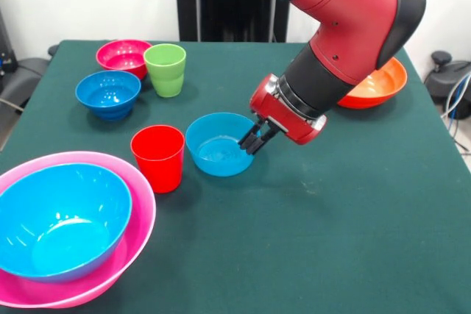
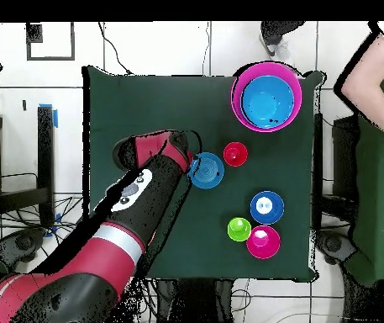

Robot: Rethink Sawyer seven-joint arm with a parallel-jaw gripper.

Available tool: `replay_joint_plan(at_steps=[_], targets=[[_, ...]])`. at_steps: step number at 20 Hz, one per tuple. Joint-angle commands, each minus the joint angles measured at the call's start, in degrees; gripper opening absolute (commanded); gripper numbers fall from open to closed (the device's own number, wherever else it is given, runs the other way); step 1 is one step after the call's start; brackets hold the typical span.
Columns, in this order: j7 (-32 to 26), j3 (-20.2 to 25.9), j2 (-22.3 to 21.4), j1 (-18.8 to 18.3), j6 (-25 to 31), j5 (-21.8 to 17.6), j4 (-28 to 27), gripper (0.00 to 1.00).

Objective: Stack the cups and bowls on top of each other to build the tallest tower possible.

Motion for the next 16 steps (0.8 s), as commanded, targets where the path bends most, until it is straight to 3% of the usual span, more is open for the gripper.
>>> replay_joint_plan(at_steps=[1,9,10,16], targets=[[12.56,4.66,1.16,0.48,0.62,2.73,1.46,0.0],[12.72,4.74,1.1,0.7,0.78,2.95,1.73,0.0],[12.74,4.68,1.13,0.74,0.33,3.0,1.71,1.0],[12.43,5.24,1.0,0.47,0.07,3.44,1.9,1.0]])
